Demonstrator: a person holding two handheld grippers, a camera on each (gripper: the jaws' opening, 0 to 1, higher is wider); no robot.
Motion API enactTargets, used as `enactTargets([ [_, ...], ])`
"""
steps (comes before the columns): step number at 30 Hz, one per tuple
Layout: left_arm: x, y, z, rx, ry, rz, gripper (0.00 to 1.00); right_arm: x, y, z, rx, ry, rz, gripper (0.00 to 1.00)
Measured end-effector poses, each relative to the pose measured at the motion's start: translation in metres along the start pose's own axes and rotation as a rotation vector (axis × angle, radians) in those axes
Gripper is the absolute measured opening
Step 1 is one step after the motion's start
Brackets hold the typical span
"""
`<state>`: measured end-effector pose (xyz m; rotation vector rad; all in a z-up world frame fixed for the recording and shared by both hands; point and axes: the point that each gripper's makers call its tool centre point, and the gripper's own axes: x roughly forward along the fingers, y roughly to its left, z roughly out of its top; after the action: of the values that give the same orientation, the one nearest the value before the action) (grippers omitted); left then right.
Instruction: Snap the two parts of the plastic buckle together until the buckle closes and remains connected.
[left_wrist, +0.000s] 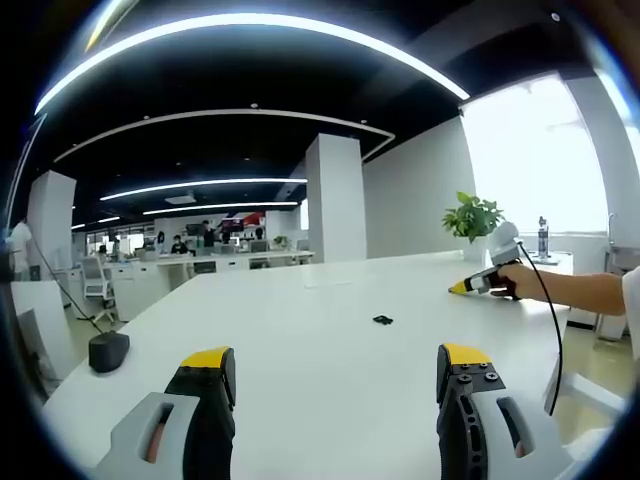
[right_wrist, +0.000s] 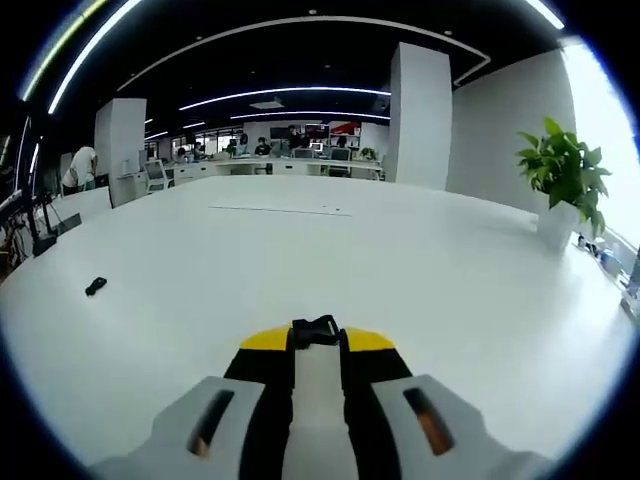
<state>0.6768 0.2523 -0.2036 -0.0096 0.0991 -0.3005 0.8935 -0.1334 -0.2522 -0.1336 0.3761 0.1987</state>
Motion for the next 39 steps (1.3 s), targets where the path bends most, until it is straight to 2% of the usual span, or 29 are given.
enactTargets([
  [6,0.0,0.0,0.0,-0.001,-0.001,0.0,0.84,0.0,0.001,-0.002,0.005,0.012,0.004,0.3],
  [11,-0.001,0.001,0.0,-0.001,-0.002,0.002,0.84,-0.002,0.003,0.0,0.02,0.003,0.01,0.34],
  [30,0.011,-0.007,-0.002,0.01,0.015,-0.018,0.84,-0.013,0.01,0.037,0.002,-0.12,0.017,0.35],
  [35,0.015,-0.011,0.004,0.018,0.008,-0.038,0.84,-0.012,0.012,0.047,-0.001,-0.161,0.019,0.35],
  [39,0.022,-0.013,0.008,0.031,0.011,-0.059,0.83,-0.011,0.017,0.049,0.013,-0.178,0.049,0.36],
])
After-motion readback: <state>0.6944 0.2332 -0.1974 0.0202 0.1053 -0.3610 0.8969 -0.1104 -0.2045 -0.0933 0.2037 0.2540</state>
